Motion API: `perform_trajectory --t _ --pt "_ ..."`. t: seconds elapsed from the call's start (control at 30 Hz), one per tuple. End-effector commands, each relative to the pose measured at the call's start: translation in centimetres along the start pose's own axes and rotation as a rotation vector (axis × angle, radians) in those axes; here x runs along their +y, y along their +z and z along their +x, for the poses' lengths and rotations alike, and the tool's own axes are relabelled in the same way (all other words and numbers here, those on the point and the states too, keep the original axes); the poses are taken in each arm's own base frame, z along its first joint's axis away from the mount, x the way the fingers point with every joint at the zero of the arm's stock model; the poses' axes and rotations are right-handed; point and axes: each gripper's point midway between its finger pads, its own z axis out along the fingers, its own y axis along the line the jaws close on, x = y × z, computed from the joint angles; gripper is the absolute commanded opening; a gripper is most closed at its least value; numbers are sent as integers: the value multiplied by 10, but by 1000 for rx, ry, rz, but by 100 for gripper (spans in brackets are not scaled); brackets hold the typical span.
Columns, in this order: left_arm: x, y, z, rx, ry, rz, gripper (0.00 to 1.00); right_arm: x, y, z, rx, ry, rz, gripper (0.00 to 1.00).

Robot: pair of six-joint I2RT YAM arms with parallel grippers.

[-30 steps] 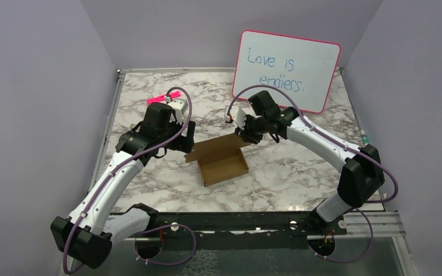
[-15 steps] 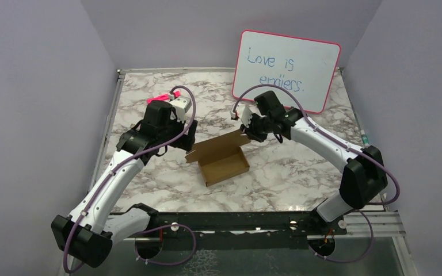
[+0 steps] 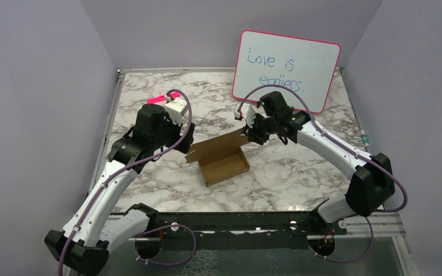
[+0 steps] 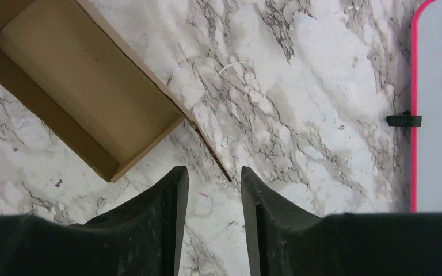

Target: Fold the paper box

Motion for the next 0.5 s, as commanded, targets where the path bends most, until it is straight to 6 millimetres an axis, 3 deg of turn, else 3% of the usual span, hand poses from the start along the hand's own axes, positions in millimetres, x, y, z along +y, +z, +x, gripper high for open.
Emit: perform_trajectory --t 0.0,0.2,0.47 --pt "-7 -13 1 -30 25 41 90 -2 -4 -20 -70 -40 -20 46" --pt "-8 -11 12 4 39 51 89 3 5 -29 -107 -65 -80 47" --pt "-18 -4 17 32 48 113 87 6 18 -29 -99 -77 -142 39"
